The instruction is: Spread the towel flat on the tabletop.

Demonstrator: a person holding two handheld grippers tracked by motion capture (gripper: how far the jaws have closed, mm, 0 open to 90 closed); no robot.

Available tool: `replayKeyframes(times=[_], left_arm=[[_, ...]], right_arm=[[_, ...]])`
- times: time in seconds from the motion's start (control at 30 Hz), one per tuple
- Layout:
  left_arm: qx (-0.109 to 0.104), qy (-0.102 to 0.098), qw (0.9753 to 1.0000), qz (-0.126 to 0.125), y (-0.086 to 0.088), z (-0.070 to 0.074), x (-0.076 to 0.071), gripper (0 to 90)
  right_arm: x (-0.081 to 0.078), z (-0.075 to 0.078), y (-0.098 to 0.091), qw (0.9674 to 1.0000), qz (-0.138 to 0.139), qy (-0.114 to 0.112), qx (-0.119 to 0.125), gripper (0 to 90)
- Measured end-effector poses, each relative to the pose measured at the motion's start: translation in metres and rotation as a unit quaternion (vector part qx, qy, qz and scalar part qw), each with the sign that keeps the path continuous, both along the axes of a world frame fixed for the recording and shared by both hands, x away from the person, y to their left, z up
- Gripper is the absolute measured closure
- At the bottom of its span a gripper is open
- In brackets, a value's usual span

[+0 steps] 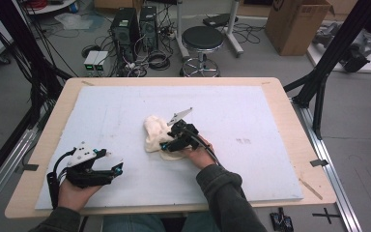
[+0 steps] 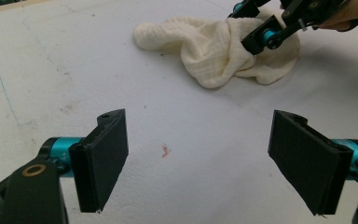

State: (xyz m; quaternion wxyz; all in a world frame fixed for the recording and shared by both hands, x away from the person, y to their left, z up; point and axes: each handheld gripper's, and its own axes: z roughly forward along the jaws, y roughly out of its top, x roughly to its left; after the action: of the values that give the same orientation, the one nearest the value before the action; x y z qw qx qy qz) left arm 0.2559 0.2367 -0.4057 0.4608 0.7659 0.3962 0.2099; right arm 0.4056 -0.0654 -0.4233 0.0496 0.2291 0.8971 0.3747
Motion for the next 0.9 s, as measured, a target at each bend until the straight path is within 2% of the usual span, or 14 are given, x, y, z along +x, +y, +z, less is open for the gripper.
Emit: replayKeyframes(times=[0.2,0.3,0.47,0.57,0.67,0.77,0.9], left_arm=[[0.002,-0.001,1.0,0.001,0.0,0.0,0.0,20.4],[0.003,-0.002,1.0,0.0,0.0,0.0,0.0,20.4],[0.003,-0.004,1.0,0.001,0.0,0.0,0.0,20.5],[0.004,-0.005,1.0,0.0,-0.001,0.0,0.0,20.5],[0.004,-0.003,1.0,0.0,-0.001,-0.001,0.0,20.4],[0.003,-0.006,1.0,0.0,-0.002,-0.001,0.0,20.4],[0.004,-0.007,1.0,0.001,-0.002,0.0,-0.001,20.4]], right_arm=[[0.004,-0.002,-0.003,1.0,-0.006,0.005,-0.004,64.8],[0.004,0.0,-0.004,1.0,-0.004,0.003,0.0,70.0],[0.002,0.009,-0.01,0.9995,-0.016,0.005,0.025,71.9],[0.0,0.017,-0.017,0.999,-0.021,-0.006,0.038,72.0],[-0.001,0.026,-0.026,0.9977,-0.03,-0.006,0.06,72.0],[-0.004,0.034,-0.035,0.9969,-0.04,-0.004,0.067,72.0],[-0.01,0.042,-0.047,0.9967,-0.049,-0.006,0.065,71.8]])
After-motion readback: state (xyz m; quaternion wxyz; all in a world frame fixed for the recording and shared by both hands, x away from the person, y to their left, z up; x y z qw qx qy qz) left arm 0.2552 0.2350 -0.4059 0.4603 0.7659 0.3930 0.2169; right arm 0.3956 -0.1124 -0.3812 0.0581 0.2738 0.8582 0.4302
